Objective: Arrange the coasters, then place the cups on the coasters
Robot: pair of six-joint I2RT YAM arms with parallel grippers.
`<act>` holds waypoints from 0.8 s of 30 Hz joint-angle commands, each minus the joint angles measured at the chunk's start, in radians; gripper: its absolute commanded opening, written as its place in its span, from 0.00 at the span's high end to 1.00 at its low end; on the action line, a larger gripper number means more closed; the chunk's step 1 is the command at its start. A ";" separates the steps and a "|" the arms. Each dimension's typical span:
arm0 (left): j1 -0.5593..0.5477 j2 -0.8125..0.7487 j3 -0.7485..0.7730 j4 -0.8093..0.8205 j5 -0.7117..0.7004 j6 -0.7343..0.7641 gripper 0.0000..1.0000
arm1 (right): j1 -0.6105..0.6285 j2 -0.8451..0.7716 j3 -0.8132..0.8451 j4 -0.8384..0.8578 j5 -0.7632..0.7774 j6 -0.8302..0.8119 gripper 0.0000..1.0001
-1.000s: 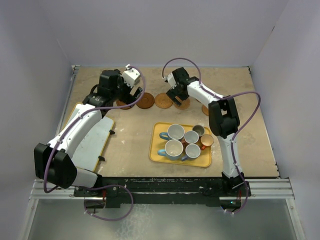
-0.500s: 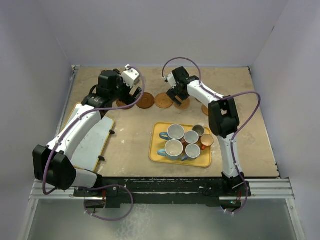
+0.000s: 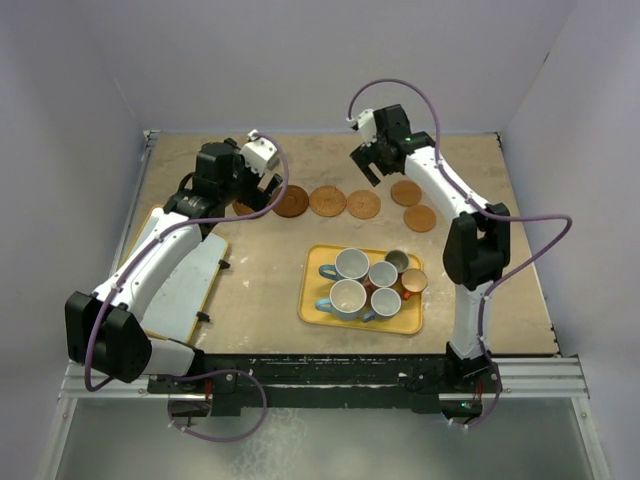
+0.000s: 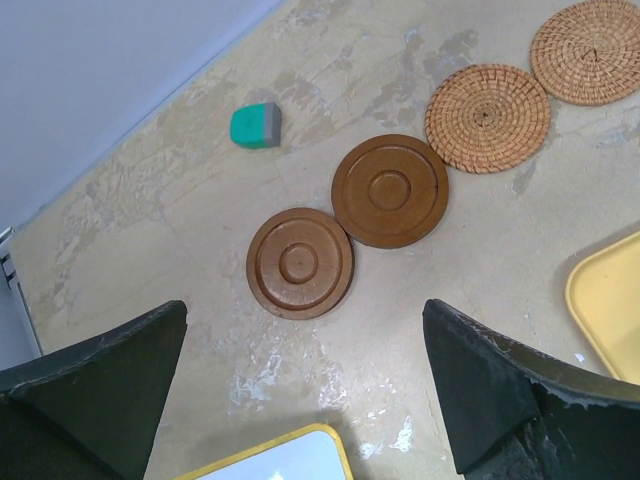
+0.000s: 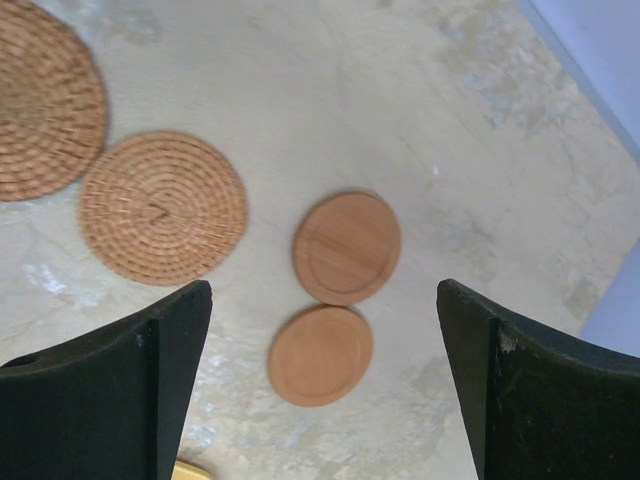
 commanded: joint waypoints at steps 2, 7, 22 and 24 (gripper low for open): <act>0.009 -0.041 -0.007 0.055 -0.011 -0.018 0.02 | -0.099 -0.016 -0.013 -0.022 -0.033 0.033 0.04; 0.009 -0.040 -0.009 0.057 -0.010 -0.017 0.02 | -0.164 0.033 0.012 -0.029 -0.030 0.032 0.04; 0.009 -0.031 -0.012 0.053 0.010 -0.012 0.02 | -0.225 0.226 0.110 -0.050 0.010 -0.007 0.04; 0.009 -0.028 -0.011 0.052 0.012 -0.012 0.02 | -0.224 0.243 0.123 -0.057 0.009 -0.008 0.04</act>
